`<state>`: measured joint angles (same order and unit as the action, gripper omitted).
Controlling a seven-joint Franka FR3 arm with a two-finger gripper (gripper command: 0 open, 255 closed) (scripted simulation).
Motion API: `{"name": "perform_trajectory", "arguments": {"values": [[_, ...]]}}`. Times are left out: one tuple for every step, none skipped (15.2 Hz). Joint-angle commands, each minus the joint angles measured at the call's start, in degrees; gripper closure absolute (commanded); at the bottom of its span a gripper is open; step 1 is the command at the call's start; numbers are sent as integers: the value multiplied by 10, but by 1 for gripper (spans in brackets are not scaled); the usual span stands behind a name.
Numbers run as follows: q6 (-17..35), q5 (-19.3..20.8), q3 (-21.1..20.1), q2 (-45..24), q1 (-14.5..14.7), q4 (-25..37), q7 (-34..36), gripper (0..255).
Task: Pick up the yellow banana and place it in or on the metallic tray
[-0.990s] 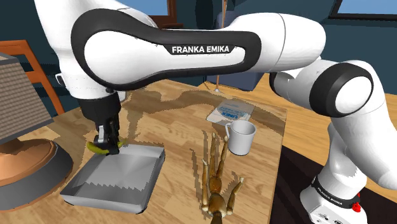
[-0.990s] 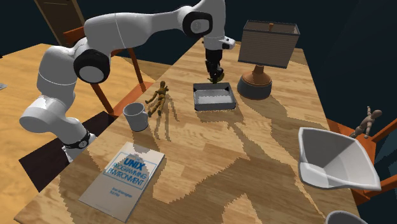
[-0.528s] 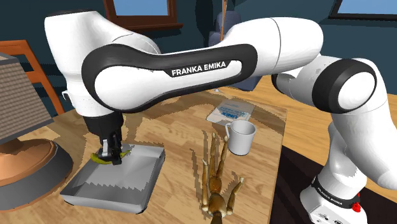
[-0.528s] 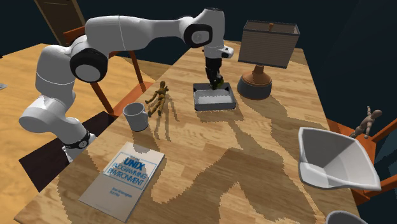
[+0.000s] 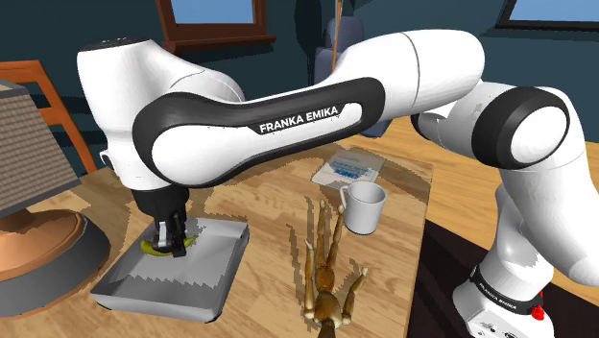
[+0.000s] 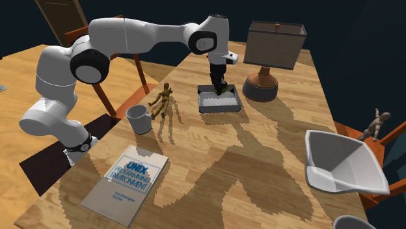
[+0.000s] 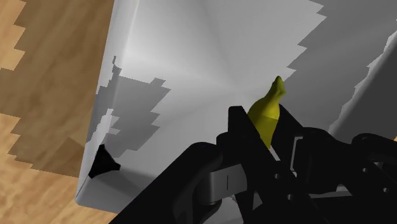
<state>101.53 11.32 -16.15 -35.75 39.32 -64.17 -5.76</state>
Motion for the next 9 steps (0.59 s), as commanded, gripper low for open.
{"name": "perform_trajectory", "arguments": {"values": [[0,0,0,0,0,0,0,255],[0,0,0,0,0,0,0,255],[0,0,0,0,0,0,0,255],[0,0,0,0,0,0,0,0],[0,0,0,0,0,0,0,0],[0,0,0,0,0,0,0,0],[0,0,0,0,0,0,0,0],[0,0,0,0,0,0,0,0],[0,0,0,0,0,0,0,0]]}}
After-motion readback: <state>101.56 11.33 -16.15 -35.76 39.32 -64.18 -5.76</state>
